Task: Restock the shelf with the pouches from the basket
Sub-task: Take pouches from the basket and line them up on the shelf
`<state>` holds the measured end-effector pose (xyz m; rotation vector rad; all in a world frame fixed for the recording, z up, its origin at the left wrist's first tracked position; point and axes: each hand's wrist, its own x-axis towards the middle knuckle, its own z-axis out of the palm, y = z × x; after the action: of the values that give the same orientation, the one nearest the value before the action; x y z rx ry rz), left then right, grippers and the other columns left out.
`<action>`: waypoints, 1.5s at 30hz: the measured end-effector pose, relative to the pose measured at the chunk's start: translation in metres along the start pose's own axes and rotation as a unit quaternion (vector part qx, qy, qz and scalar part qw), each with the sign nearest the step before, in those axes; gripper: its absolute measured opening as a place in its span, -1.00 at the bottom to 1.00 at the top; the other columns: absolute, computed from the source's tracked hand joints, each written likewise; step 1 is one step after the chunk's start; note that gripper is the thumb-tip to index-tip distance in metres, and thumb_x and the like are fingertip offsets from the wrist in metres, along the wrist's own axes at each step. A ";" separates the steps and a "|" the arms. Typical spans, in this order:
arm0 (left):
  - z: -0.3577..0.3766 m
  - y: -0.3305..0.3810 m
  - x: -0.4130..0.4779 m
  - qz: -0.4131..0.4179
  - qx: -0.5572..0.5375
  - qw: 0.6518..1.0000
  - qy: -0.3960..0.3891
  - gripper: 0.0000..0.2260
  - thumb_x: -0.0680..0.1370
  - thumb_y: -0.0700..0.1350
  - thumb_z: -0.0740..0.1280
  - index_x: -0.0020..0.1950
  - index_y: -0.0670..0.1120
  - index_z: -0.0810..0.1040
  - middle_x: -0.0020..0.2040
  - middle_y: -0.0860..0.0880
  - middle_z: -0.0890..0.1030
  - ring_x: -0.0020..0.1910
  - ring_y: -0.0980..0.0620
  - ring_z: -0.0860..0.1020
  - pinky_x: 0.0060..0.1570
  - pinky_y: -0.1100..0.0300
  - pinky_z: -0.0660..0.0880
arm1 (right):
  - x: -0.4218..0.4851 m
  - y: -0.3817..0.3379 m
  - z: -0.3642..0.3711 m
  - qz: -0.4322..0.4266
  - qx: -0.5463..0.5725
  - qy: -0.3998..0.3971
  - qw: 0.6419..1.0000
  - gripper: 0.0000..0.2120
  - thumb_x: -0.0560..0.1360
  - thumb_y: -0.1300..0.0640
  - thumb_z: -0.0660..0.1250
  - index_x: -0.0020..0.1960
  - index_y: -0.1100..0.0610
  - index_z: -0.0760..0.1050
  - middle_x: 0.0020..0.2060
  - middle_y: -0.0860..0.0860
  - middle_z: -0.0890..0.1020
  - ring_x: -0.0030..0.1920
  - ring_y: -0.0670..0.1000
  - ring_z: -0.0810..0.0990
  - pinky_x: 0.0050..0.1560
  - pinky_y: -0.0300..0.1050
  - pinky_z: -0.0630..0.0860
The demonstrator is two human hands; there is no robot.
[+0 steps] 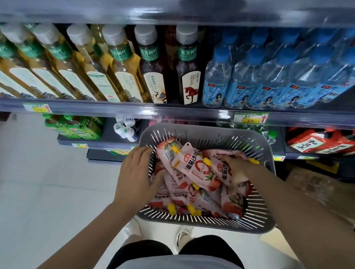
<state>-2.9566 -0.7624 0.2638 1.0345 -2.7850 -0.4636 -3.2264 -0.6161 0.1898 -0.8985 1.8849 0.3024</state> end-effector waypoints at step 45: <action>0.087 0.090 0.074 -0.227 -0.256 0.894 -0.289 -0.85 0.54 -0.20 0.30 -0.20 -0.22 0.46 -0.28 -0.15 0.53 -0.33 -0.08 0.51 -0.33 0.14 0.42 | -0.055 0.021 0.051 0.004 0.413 0.287 0.864 -0.12 -0.01 -0.24 0.47 0.20 0.14 0.36 0.01 0.10 0.55 0.00 0.12 0.61 -0.03 0.09 0.63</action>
<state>-3.0873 -0.7256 0.2125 1.5891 -2.5432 -1.7063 -3.1937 -0.5480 0.2087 -0.3858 2.2376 -0.8213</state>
